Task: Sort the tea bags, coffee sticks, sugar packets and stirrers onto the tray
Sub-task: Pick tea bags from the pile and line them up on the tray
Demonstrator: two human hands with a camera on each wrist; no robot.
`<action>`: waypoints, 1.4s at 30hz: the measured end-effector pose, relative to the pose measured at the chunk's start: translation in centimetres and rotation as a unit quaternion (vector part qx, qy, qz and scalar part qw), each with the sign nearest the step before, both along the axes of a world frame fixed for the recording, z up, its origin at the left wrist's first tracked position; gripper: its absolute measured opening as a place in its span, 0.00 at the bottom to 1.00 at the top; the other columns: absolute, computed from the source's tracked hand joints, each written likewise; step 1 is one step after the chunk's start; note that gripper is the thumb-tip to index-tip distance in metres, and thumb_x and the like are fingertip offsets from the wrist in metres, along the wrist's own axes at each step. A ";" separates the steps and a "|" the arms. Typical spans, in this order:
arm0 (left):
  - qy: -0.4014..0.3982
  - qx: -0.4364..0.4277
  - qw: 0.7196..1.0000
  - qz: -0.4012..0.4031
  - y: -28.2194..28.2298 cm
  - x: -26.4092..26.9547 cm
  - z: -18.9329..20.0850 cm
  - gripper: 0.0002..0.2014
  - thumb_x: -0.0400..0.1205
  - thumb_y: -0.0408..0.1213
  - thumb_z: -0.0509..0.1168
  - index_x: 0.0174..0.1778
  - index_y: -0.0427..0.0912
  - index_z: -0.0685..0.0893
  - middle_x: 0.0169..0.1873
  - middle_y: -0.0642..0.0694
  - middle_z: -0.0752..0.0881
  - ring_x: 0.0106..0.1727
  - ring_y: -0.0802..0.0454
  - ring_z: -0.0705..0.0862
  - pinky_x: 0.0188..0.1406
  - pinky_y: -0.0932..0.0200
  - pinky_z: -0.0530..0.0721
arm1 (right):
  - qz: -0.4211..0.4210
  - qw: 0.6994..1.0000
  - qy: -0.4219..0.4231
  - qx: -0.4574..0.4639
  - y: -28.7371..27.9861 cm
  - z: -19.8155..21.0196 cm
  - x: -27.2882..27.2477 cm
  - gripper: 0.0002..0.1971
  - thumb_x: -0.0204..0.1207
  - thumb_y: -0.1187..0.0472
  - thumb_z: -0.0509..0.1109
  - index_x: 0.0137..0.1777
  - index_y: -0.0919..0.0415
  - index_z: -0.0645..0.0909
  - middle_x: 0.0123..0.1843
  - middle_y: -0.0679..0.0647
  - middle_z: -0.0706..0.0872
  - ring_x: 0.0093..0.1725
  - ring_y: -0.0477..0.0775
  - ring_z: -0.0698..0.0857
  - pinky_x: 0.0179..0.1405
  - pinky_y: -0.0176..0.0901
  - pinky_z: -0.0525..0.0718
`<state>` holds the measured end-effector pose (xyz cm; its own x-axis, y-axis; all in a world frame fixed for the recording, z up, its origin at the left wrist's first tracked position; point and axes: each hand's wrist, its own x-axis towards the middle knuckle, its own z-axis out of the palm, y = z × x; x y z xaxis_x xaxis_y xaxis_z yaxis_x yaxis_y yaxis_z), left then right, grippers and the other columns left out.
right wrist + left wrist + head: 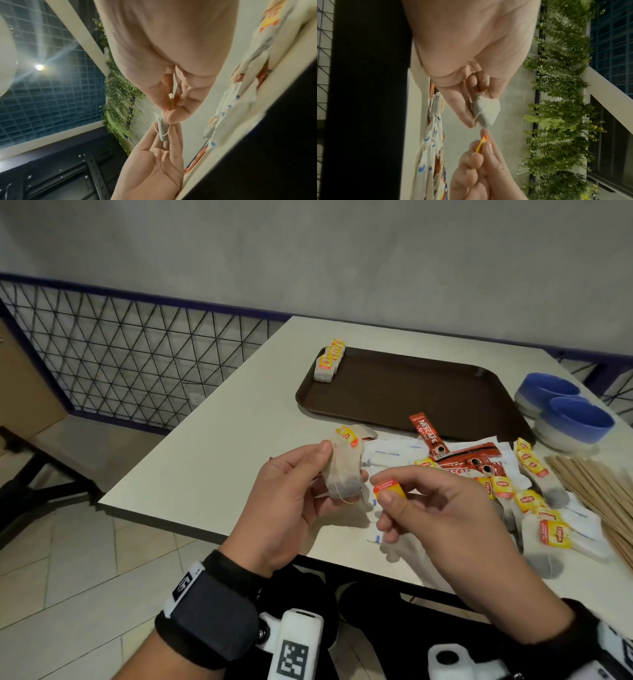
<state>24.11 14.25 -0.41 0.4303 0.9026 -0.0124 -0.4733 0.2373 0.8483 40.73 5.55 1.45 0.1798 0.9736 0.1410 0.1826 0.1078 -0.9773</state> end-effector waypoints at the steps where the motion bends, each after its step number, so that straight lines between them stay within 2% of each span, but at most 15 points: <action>1: 0.002 0.001 1.000 -0.007 0.0 0.0 0.0 0.18 0.87 0.39 0.62 0.61 0.26 0.86 0.50 0.28 0.91 0.44 0.43 0.91 0.35 0.55 0.91 | 0.000 1.000 -0.007 0.006 0.1 0.1 -0.1 0.15 0.80 0.69 0.74 0.51 0.47 0.94 0.37 0.60 0.91 0.33 0.59 0.89 0.37 0.49 0.90; 4: 0.001 -0.004 1.000 -0.026 0.1 -0.1 0.2 0.18 0.89 0.39 0.60 0.61 0.26 0.86 0.46 0.34 0.91 0.42 0.47 0.91 0.34 0.56 0.90 | -0.013 1.000 0.013 0.018 0.4 0.2 -0.4 0.19 0.78 0.75 0.74 0.58 0.49 0.90 0.43 0.57 0.89 0.36 0.58 0.90 0.37 0.46 0.88; 6: 0.005 -0.006 0.999 -0.037 0.1 -0.2 0.1 0.18 0.89 0.40 0.60 0.59 0.28 0.86 0.45 0.37 0.91 0.42 0.48 0.90 0.34 0.55 0.90 | -0.017 0.999 0.024 0.012 0.5 0.4 -0.6 0.19 0.77 0.76 0.74 0.59 0.52 0.86 0.42 0.56 0.89 0.37 0.57 0.91 0.37 0.45 0.88; 10: 0.036 0.021 0.997 -0.060 0.2 -0.2 -0.2 0.18 0.88 0.41 0.61 0.56 0.29 0.87 0.45 0.36 0.90 0.45 0.45 0.89 0.43 0.50 0.90 | -0.021 0.999 0.035 0.016 0.4 1.1 -0.7 0.11 0.78 0.76 0.74 0.52 0.60 0.87 0.38 0.57 0.91 0.35 0.58 0.90 0.35 0.43 0.89; 12: 0.037 0.028 0.996 -0.072 0.2 -0.2 -0.3 0.19 0.86 0.42 0.62 0.57 0.27 0.87 0.45 0.35 0.90 0.45 0.45 0.88 0.43 0.49 0.90 | -0.017 0.999 0.035 0.022 0.2 1.2 -0.6 0.09 0.78 0.76 0.74 0.49 0.62 0.88 0.37 0.58 0.90 0.34 0.59 0.90 0.35 0.44 0.90; 15: 0.036 0.037 0.995 -0.085 0.1 -0.2 -0.3 0.22 0.85 0.44 0.62 0.57 0.25 0.86 0.44 0.34 0.89 0.43 0.46 0.88 0.41 0.51 0.90 | -0.019 0.999 0.037 0.020 0.2 1.1 -0.6 0.08 0.78 0.75 0.73 0.50 0.63 0.89 0.36 0.61 0.90 0.34 0.61 0.89 0.35 0.45 0.90; 20: 0.034 0.046 0.994 -0.096 -0.1 -0.1 -0.2 0.17 0.83 0.43 0.63 0.50 0.31 0.88 0.37 0.38 0.89 0.37 0.49 0.87 0.34 0.54 0.88 | -0.035 0.998 0.034 0.033 0.3 1.5 -0.9 0.10 0.79 0.74 0.73 0.54 0.59 0.86 0.33 0.61 0.89 0.32 0.63 0.89 0.33 0.50 0.89; 23: 0.043 0.052 0.994 -0.091 -0.2 -0.1 -0.2 0.16 0.85 0.41 0.62 0.52 0.30 0.88 0.37 0.36 0.88 0.35 0.49 0.87 0.31 0.57 0.86 | -0.037 0.997 0.003 0.063 0.3 1.9 -1.1 0.09 0.79 0.75 0.74 0.49 0.61 0.87 0.31 0.60 0.87 0.29 0.62 0.88 0.31 0.50 0.89; 28: 0.054 0.051 0.994 -0.082 -0.3 0.0 -0.4 0.15 0.89 0.35 0.59 0.52 0.30 0.88 0.37 0.37 0.89 0.36 0.48 0.87 0.32 0.57 0.86 | -0.035 0.996 -0.049 0.063 0.1 2.0 -1.1 0.09 0.78 0.74 0.75 0.46 0.61 0.92 0.32 0.57 0.90 0.29 0.56 0.88 0.31 0.47 0.90; 30: 0.054 0.051 0.994 -0.083 -0.3 0.0 -0.4 0.15 0.89 0.34 0.59 0.54 0.27 0.88 0.39 0.34 0.89 0.38 0.46 0.87 0.34 0.55 0.88 | -0.049 0.994 -0.072 0.059 0.0 2.0 -1.2 0.08 0.79 0.72 0.75 0.46 0.59 0.92 0.32 0.55 0.89 0.29 0.54 0.88 0.31 0.46 0.91; 33: 0.059 0.057 0.993 -0.083 -0.3 0.1 -0.5 0.17 0.90 0.35 0.58 0.59 0.24 0.86 0.45 0.31 0.89 0.41 0.44 0.88 0.38 0.52 0.90 | -0.066 0.994 -0.072 0.049 0.0 1.8 -1.2 0.10 0.80 0.72 0.74 0.54 0.57 0.90 0.33 0.56 0.88 0.29 0.54 0.89 0.31 0.45 0.90; 35: 0.059 0.058 0.993 -0.082 -0.3 0.0 -0.5 0.16 0.90 0.35 0.58 0.57 0.27 0.87 0.44 0.32 0.89 0.41 0.46 0.88 0.37 0.53 0.89 | -0.073 0.995 -0.055 0.029 0.1 1.5 -1.1 0.13 0.80 0.71 0.74 0.60 0.56 0.87 0.34 0.57 0.89 0.31 0.55 0.90 0.32 0.45 0.90; 39: 0.057 0.060 0.993 -0.087 -0.5 -0.1 -0.4 0.16 0.90 0.35 0.58 0.53 0.29 0.88 0.42 0.34 0.91 0.41 0.44 0.89 0.37 0.54 0.88 | -0.085 0.996 -0.026 0.001 0.0 1.5 -1.1 0.04 0.79 0.69 0.76 0.48 0.60 0.89 0.35 0.56 0.90 0.34 0.57 0.90 0.33 0.48 0.89; 42: 0.060 0.061 0.993 -0.084 -0.4 -0.1 -0.5 0.16 0.90 0.34 0.58 0.56 0.25 0.87 0.43 0.33 0.90 0.41 0.45 0.89 0.35 0.55 0.88 | -0.109 0.992 0.042 -0.038 0.1 1.3 -1.0 0.05 0.78 0.66 0.77 0.42 0.57 0.91 0.35 0.51 0.86 0.35 0.52 0.83 0.32 0.45 0.83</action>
<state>24.03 13.88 -0.93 0.5775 0.8158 0.0319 -0.3300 0.1975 0.9231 39.70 5.66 2.75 0.3951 0.9176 0.0443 0.1109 0.0002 -0.9938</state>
